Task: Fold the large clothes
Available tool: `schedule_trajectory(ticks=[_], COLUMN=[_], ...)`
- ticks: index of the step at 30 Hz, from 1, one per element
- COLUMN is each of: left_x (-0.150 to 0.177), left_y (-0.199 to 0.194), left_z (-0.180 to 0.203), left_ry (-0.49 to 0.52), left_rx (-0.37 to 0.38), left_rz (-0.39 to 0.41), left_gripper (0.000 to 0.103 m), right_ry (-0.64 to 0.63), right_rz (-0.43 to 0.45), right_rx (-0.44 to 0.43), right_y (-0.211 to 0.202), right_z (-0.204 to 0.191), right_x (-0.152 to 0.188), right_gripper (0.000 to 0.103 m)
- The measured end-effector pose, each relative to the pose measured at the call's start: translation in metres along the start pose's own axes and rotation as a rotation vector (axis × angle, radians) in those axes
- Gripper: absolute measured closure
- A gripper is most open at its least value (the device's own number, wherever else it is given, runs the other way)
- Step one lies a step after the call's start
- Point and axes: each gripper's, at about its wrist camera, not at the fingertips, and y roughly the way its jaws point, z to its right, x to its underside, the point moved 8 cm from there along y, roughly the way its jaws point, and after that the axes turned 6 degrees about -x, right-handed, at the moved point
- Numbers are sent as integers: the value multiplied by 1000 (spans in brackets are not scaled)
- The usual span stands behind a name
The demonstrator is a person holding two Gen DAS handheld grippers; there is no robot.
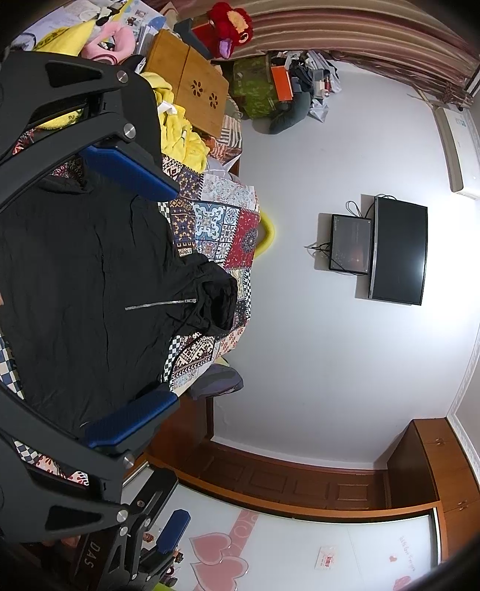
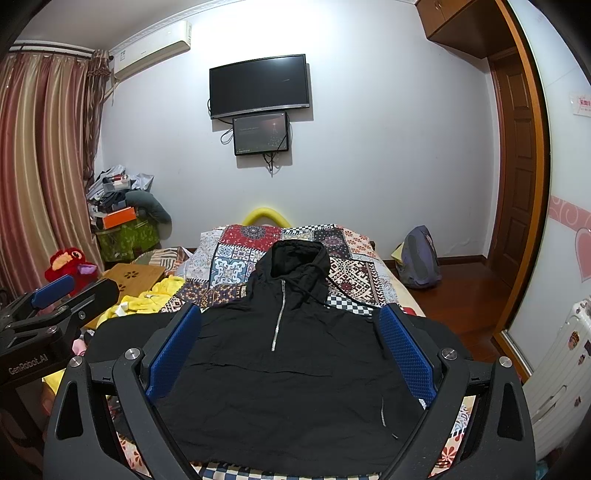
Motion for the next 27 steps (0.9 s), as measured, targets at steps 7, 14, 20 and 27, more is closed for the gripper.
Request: schedule_trajectory(ticks=[7,14,20,27], left_x=[3,3,3,2], left_y=[3,4,2,2], left_z=[-1,-2,-3,-2], left_ry=[-6,-8,-10,-9], left_rx=[2,3,5,9], left_rz=[-7,-8,-7,-10], left_gripper=[0,0,0,0], right_ry=[0,0,0,2], right_rz=[1,1,1,-3], right_rx=[0,3,4,1], right_y=[0,2,1,0], right_z=[0,-2,-1,-3], right_x=[0,0,0,0], right_gripper=[7,7,7,7])
